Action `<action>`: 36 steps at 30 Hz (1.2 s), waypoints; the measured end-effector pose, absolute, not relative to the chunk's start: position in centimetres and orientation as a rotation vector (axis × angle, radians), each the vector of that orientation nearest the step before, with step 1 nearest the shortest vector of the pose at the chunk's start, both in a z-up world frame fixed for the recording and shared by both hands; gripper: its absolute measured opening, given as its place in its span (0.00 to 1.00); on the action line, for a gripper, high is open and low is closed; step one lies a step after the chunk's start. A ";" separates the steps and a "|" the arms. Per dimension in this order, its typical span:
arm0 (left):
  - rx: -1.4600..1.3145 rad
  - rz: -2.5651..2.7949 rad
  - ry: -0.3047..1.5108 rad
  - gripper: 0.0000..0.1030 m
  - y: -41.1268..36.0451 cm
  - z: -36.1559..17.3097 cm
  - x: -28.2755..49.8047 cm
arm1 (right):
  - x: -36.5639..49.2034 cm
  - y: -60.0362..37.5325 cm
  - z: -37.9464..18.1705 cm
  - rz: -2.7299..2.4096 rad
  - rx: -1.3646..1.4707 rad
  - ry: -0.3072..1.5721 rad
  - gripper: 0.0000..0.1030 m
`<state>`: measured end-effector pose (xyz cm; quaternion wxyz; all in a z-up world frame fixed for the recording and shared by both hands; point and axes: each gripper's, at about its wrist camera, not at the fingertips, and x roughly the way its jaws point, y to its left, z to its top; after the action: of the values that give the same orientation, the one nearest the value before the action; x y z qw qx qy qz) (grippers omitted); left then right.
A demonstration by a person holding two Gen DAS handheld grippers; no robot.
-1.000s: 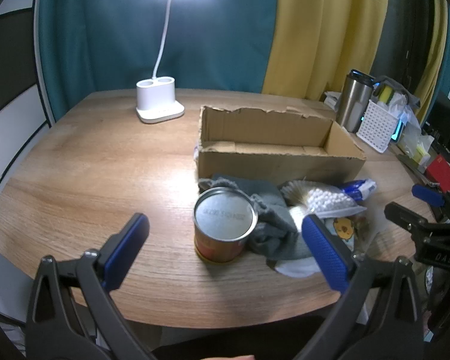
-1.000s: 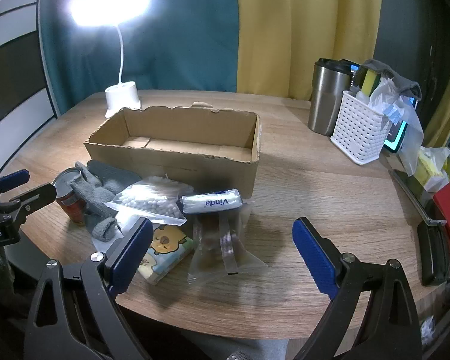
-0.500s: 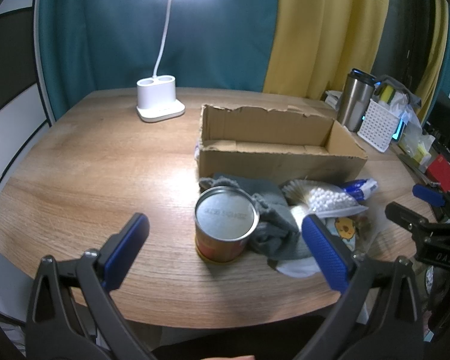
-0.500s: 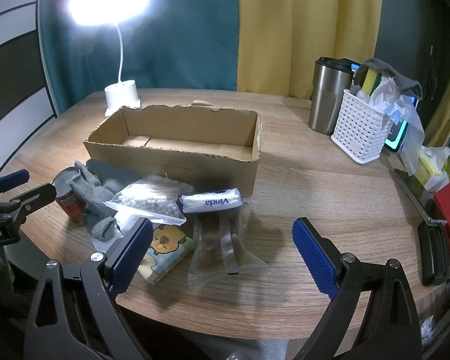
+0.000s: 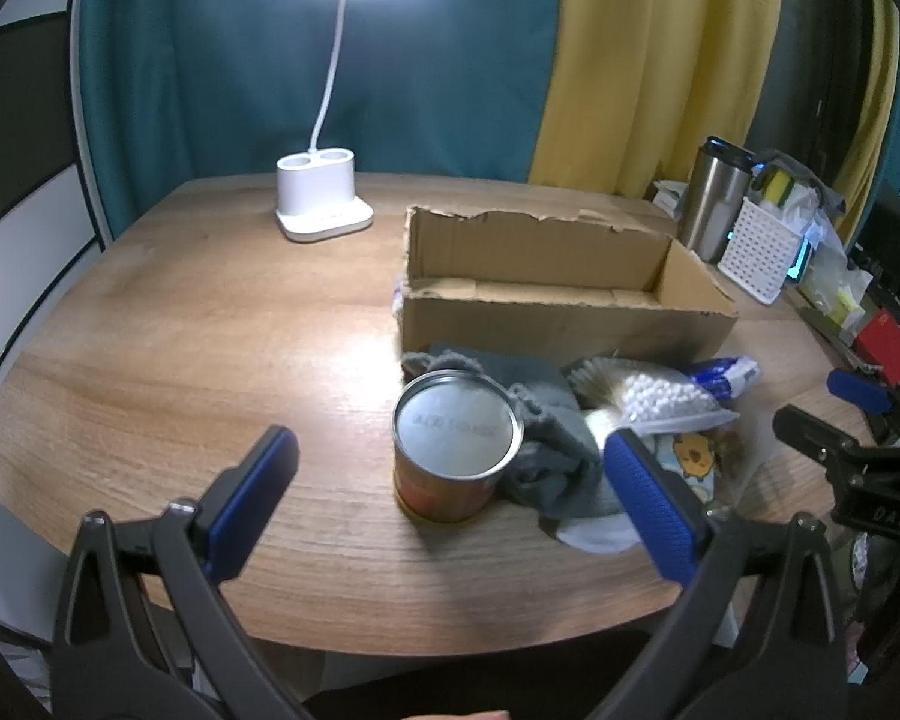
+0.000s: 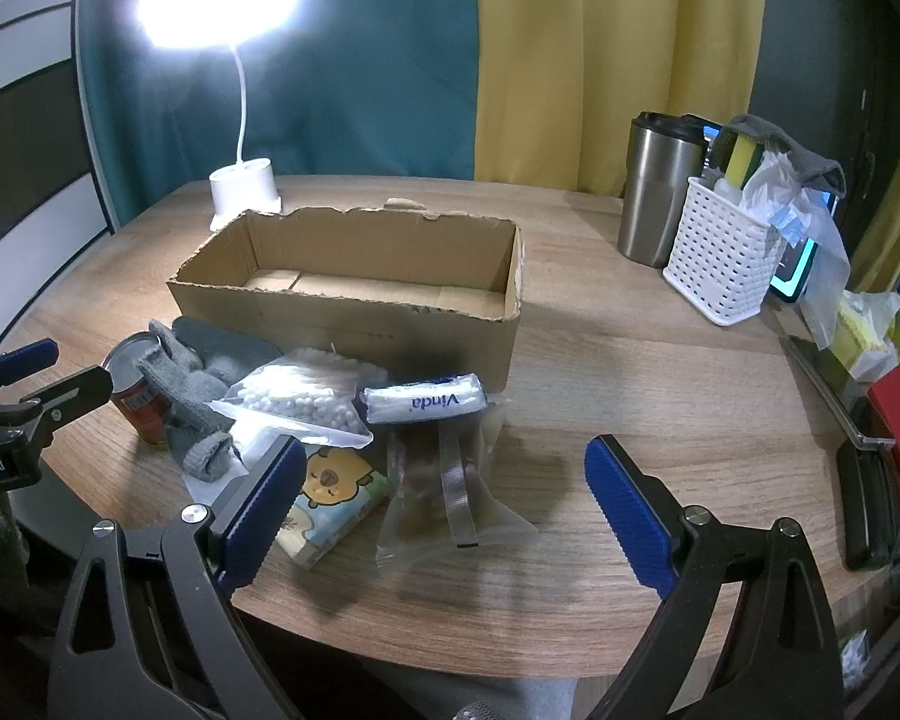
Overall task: Organize objects
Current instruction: 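Move the left tool toward the red-labelled tin can and open its fingers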
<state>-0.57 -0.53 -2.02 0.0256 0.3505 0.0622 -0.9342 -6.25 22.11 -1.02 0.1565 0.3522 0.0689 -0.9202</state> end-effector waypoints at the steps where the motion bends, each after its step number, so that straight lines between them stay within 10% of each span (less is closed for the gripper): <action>1: 1.085 -2.886 0.193 0.99 -0.5 -2.0 -0.6 | -6.3 22.1 -1.0 -2.634 1.008 0.197 0.93; 36: 1.093 -2.879 0.195 0.99 -0.7 -2.2 -0.5 | -6.3 22.3 -1.4 -2.635 1.031 0.189 0.93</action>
<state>-0.49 -0.69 -2.24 0.0279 0.3541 0.0631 -0.9327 -6.33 22.30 -1.36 0.1522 0.3594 0.0658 -0.9183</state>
